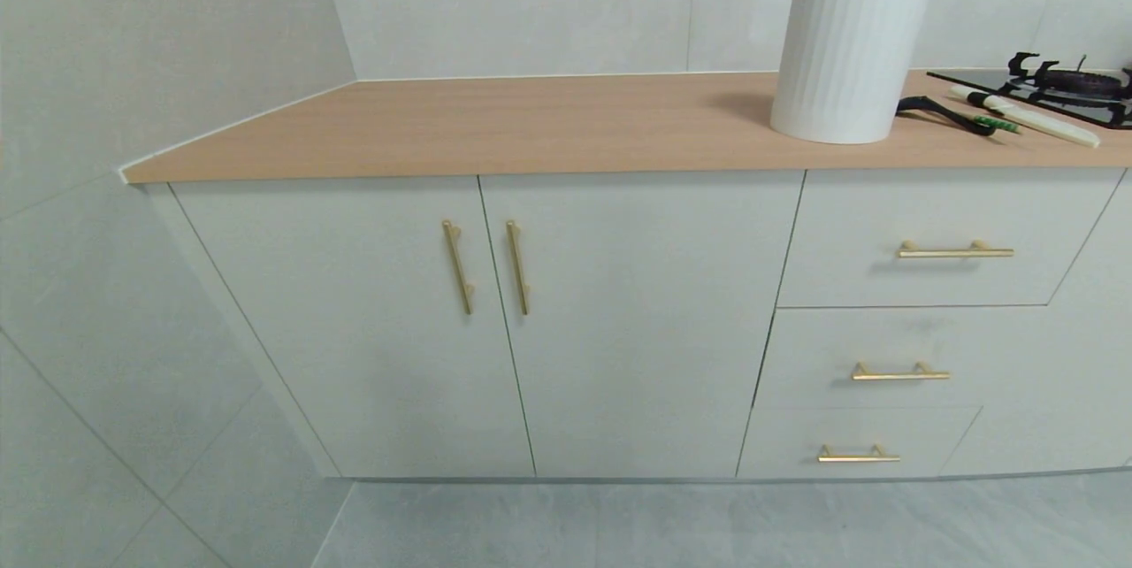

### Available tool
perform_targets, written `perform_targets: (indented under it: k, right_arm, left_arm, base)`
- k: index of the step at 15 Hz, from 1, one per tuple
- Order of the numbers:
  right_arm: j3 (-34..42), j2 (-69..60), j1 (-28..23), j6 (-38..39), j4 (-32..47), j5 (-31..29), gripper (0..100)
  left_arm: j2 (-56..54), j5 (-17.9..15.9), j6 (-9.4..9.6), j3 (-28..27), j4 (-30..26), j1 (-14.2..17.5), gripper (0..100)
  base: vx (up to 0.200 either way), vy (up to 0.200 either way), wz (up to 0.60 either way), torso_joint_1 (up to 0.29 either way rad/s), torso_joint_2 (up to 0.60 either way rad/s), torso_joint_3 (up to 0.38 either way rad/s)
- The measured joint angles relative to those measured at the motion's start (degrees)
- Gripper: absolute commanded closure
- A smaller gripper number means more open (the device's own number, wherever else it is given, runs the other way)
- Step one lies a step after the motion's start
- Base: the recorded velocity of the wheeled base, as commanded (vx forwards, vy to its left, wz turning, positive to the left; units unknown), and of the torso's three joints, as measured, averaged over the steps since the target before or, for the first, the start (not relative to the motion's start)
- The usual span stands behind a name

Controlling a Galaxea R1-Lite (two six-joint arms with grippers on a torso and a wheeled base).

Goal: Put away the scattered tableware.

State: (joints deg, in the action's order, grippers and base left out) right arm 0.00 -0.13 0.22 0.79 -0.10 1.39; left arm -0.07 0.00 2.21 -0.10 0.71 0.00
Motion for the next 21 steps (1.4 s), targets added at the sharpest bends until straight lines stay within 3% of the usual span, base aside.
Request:
perform_targets:
  k: [6, 21]
  right_arm:
    - [0.0, 0.0, 0.0, 0.0, 0.0, 0.0, 0]
    - [0.0, 0.0, 0.0, 0.0, 0.0, 0.0, 0]
  left_arm:
    - [0.0, 0.0, -0.02, 0.0, 0.0, 0.0, 0]
    - [0.0, 0.0, -0.27, 0.0, 0.0, 0.0, 0]
  base:
    - [0.0, -0.2, 0.0, 0.004, 0.0, 0.0]
    - [0.0, 0.0, -0.04, 0.0, 0.0, 0.0]
